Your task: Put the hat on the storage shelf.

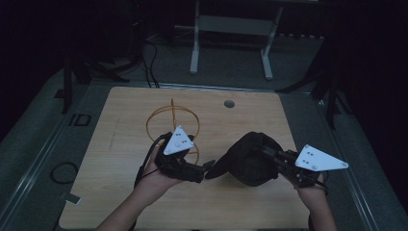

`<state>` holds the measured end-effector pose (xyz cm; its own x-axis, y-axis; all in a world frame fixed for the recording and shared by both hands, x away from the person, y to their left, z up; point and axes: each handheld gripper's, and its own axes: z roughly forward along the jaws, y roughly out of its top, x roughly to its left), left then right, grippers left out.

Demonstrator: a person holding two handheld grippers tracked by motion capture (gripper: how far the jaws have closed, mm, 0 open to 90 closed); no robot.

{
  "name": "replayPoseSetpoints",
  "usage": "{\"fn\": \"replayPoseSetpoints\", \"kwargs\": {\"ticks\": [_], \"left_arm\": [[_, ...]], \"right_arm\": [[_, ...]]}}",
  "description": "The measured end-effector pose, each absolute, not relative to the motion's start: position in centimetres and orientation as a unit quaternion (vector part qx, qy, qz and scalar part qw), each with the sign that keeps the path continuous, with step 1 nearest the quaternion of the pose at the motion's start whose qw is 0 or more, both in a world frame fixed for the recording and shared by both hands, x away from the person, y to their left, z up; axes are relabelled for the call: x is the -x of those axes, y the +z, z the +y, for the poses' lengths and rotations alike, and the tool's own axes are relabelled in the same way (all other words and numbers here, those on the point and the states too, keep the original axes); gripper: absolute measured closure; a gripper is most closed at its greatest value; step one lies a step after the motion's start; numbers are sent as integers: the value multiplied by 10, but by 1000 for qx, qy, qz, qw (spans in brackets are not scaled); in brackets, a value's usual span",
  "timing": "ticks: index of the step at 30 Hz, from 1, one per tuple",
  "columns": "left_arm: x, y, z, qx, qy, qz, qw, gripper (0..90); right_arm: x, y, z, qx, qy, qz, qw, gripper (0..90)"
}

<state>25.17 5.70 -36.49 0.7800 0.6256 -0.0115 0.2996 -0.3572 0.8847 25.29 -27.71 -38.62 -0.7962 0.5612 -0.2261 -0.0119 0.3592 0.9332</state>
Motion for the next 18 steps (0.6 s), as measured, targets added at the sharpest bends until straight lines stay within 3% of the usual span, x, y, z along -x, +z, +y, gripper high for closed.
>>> {"fn": "replayPoseSetpoints", "kwargs": {"ticks": [11, 14, 18], "left_arm": [[-275, -353, 14, -826, 127, 226, 500, 125], [-280, -353, 7, -827, 114, 215, 507, 164], [-284, -356, 1, -834, 94, 184, 511, 300]], "right_arm": [[-253, -385, -269, -166, 529, 792, 255, 897], [-254, -385, -268, -164, 531, 792, 252, 896], [-254, -386, -266, -159, 530, 794, 251, 896]]}}
